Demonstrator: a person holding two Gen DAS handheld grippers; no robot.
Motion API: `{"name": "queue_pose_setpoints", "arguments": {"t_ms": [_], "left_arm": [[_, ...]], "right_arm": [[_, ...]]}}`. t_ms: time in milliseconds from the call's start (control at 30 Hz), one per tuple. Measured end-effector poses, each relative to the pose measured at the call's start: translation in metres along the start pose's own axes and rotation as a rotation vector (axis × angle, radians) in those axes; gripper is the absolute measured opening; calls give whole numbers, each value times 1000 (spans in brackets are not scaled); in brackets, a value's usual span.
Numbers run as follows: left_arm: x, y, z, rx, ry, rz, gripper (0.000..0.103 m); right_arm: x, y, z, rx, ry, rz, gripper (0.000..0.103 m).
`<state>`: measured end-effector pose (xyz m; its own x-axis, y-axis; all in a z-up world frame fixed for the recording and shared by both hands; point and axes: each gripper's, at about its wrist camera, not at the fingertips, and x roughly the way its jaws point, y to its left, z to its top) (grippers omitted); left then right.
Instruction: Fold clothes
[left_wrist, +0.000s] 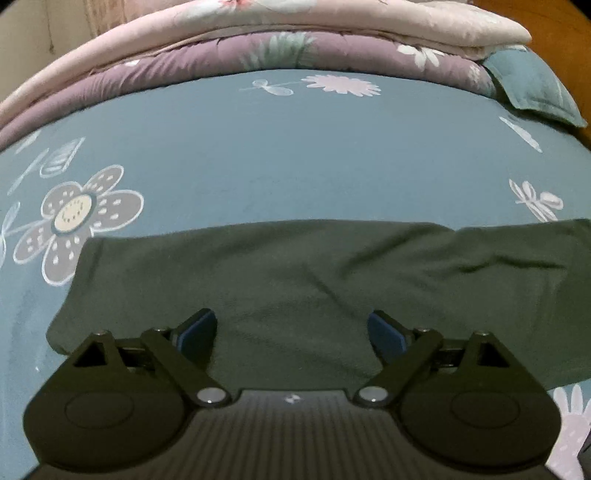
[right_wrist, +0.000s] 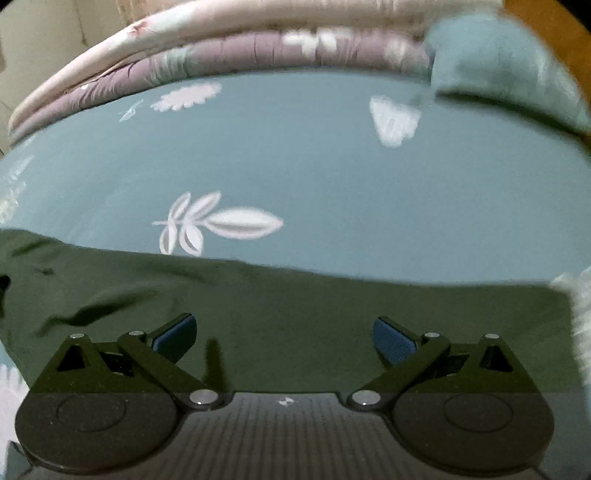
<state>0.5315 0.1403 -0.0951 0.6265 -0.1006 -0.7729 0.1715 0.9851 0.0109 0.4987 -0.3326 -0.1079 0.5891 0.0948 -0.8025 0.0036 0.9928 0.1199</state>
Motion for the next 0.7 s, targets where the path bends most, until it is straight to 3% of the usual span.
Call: {"name": "queue_pose_setpoints", "arguments": {"t_ms": [100, 233, 400, 700], "left_arm": [[4, 2, 1, -5, 10, 9, 95], [1, 0, 1, -9, 15, 26, 95], [-21, -13, -2, 13, 3, 43, 94], [-89, -64, -38, 30, 6, -90, 94]], "right_arm": [[14, -12, 3, -6, -38, -71, 103], [5, -31, 10, 85, -43, -115, 103], [-61, -35, -6, 100, -92, -96, 103], [-173, -58, -89, 246, -124, -144, 103]]}}
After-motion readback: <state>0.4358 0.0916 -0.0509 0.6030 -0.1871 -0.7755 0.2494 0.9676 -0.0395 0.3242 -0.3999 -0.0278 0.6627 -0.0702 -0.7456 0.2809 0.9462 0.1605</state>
